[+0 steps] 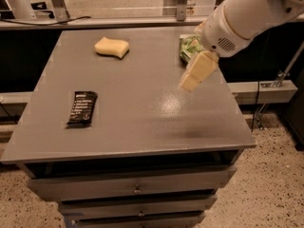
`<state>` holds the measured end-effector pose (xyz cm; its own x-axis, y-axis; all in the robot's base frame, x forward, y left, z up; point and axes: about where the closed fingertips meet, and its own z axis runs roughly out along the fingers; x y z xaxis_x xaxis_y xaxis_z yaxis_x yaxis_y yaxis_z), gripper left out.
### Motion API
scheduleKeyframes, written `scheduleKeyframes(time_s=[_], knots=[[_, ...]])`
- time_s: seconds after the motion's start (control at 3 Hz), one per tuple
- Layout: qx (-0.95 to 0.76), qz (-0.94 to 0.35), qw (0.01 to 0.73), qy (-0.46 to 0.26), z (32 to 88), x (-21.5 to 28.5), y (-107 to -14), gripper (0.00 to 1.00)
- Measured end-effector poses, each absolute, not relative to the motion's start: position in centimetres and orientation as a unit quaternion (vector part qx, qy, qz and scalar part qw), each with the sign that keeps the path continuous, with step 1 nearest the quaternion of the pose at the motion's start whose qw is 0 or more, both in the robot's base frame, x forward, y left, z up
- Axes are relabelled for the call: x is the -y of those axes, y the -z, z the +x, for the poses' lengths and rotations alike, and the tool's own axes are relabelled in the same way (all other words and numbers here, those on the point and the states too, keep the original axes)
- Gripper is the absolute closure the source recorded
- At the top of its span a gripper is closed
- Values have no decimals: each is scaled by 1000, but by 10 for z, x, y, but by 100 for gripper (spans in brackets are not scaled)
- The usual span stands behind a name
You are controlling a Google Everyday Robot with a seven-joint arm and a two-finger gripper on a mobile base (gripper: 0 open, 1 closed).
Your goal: Pick sponge
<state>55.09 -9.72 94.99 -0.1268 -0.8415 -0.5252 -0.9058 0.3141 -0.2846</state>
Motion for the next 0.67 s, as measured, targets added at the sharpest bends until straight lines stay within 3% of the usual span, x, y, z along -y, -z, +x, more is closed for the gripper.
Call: scheduleKeyframes(time_s=[0.33, 0.67], knots=[[-738, -566, 359, -79, 594, 42, -949, 0], [-738, -566, 359, -79, 594, 42, -949, 0]])
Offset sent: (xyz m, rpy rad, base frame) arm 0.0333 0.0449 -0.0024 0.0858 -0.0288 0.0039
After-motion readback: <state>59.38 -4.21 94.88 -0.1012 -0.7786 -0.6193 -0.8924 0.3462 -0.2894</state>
